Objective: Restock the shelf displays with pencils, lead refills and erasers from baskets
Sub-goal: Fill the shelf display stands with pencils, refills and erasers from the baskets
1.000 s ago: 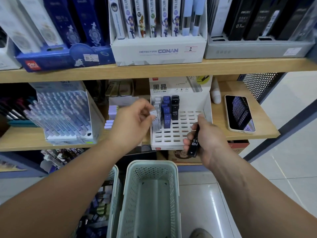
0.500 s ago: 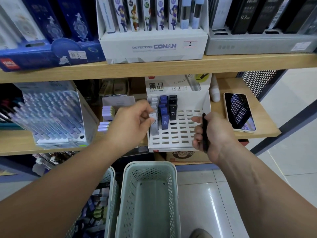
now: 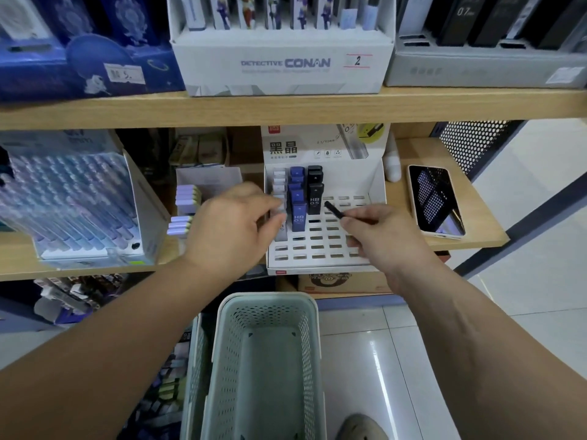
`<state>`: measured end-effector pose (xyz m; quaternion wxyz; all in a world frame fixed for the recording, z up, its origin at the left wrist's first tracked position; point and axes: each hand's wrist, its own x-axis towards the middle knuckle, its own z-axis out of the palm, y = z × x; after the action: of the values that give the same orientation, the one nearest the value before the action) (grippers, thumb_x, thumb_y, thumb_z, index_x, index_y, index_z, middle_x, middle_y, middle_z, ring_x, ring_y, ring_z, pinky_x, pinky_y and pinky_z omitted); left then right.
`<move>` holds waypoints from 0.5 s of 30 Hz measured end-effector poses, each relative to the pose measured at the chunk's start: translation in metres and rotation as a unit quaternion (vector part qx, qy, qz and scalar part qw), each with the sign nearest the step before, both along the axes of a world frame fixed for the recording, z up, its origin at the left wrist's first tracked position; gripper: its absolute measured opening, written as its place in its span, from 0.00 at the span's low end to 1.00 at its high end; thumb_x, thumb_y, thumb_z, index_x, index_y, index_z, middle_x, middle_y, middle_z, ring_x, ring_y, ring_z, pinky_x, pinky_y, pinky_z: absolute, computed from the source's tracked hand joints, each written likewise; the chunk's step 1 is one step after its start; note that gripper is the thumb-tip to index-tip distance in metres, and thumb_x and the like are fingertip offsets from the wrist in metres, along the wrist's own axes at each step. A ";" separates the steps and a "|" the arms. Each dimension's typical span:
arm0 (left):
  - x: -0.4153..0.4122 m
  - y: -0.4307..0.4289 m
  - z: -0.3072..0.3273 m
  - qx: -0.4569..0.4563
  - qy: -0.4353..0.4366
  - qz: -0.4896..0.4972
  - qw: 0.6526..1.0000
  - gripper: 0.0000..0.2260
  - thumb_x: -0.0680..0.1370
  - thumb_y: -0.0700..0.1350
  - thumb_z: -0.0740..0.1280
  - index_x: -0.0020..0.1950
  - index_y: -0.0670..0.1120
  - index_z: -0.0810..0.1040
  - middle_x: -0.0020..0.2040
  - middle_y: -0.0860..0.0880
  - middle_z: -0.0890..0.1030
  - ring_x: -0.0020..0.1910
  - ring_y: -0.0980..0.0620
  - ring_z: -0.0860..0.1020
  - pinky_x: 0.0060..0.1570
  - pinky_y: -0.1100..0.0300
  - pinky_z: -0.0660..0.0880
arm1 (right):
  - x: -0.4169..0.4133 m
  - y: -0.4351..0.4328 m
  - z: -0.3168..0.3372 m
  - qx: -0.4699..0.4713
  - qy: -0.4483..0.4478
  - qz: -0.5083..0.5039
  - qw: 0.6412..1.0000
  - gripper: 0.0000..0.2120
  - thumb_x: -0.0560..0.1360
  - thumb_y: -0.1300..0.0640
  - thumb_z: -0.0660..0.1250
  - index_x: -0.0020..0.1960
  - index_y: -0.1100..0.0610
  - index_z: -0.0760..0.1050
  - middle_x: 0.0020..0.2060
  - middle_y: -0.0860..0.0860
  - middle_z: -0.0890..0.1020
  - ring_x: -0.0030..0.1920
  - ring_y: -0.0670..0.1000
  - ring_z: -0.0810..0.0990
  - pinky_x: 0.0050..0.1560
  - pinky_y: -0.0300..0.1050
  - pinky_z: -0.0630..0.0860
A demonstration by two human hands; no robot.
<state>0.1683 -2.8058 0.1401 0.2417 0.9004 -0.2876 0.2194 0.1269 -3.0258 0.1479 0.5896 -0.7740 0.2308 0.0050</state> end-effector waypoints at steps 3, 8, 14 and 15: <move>-0.004 -0.001 -0.006 -0.008 -0.042 0.025 0.999 0.13 0.76 0.46 0.72 0.58 0.44 0.85 0.53 0.45 0.82 0.47 0.42 0.80 0.44 0.50 0.80 | 0.006 -0.006 0.003 -0.025 -0.028 -0.024 0.999 0.04 0.72 0.60 0.77 0.43 0.58 0.83 0.32 0.52 0.83 0.31 0.44 0.78 0.30 0.37 0.73; -0.009 0.000 -0.016 0.054 -0.034 0.013 0.998 0.16 0.77 0.45 0.67 0.63 0.42 0.82 0.61 0.46 0.82 0.47 0.41 0.76 0.46 0.44 0.77 | 0.016 -0.002 0.014 -0.029 -0.047 -0.033 0.998 0.06 0.69 0.67 0.77 0.43 0.60 0.83 0.34 0.52 0.83 0.31 0.45 0.79 0.37 0.41 0.79; -0.008 0.003 -0.010 0.057 0.017 0.000 0.998 0.20 0.75 0.45 0.66 0.66 0.42 0.79 0.64 0.45 0.79 0.52 0.40 0.77 0.50 0.42 0.78 | 0.026 -0.002 0.021 -0.065 -0.062 -0.008 0.996 0.07 0.72 0.66 0.74 0.47 0.57 0.83 0.42 0.59 0.86 0.38 0.56 0.85 0.47 0.56 0.85; -0.008 0.003 -0.008 0.054 0.033 -0.007 0.998 0.21 0.75 0.45 0.65 0.67 0.42 0.78 0.65 0.45 0.78 0.53 0.40 0.77 0.51 0.42 0.78 | 0.027 -0.002 0.021 -0.077 -0.070 -0.007 0.995 0.04 0.74 0.64 0.74 0.49 0.58 0.83 0.41 0.60 0.86 0.36 0.54 0.84 0.44 0.53 0.85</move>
<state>0.1599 -2.8031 0.1321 0.2032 0.9169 -0.2972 0.1722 0.1537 -3.0281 0.1689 0.5428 -0.8140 0.1942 -0.0710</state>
